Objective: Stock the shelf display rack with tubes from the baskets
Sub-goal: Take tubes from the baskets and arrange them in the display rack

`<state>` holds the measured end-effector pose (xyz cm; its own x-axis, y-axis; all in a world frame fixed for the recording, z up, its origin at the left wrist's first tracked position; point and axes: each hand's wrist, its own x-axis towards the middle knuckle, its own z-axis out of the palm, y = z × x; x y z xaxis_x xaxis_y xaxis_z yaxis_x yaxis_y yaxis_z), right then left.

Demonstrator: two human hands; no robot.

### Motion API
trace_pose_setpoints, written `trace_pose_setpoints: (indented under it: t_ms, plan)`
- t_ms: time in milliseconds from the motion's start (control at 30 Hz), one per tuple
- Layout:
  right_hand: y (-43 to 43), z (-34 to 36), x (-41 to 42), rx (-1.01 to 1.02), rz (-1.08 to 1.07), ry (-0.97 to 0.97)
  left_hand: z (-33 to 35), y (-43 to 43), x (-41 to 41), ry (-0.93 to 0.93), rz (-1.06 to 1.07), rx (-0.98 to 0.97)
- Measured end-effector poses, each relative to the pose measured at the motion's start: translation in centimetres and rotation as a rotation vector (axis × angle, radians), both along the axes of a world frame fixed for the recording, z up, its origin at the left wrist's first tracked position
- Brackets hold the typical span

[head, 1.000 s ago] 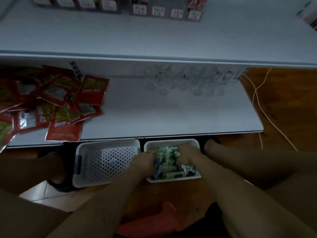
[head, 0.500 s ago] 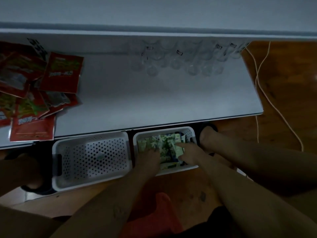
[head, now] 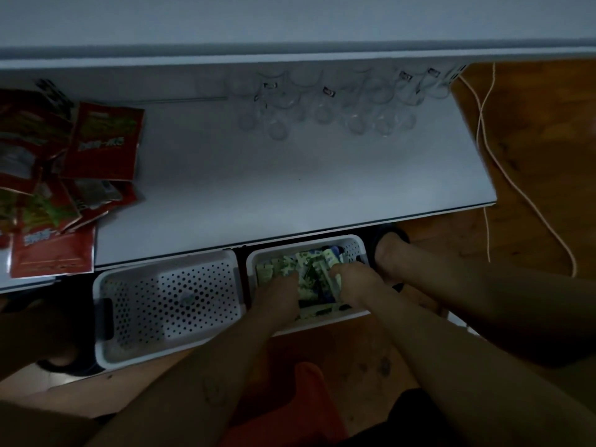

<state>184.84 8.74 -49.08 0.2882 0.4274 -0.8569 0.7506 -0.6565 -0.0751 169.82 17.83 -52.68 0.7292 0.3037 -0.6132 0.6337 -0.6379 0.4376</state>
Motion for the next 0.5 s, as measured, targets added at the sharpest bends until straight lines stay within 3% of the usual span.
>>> trace_pose_setpoints:
  t_ms: [233, 500]
  plan:
    - [0.4, 1.4, -0.8, 0.235, -0.136, 0.069, 4.5, 2.0, 0.0, -0.112, 0.222, -0.117]
    - [2.7, 8.2, -3.0, 0.717, -0.269, 0.035, 11.3, 5.2, -1.8, -0.280, 0.191, -0.067]
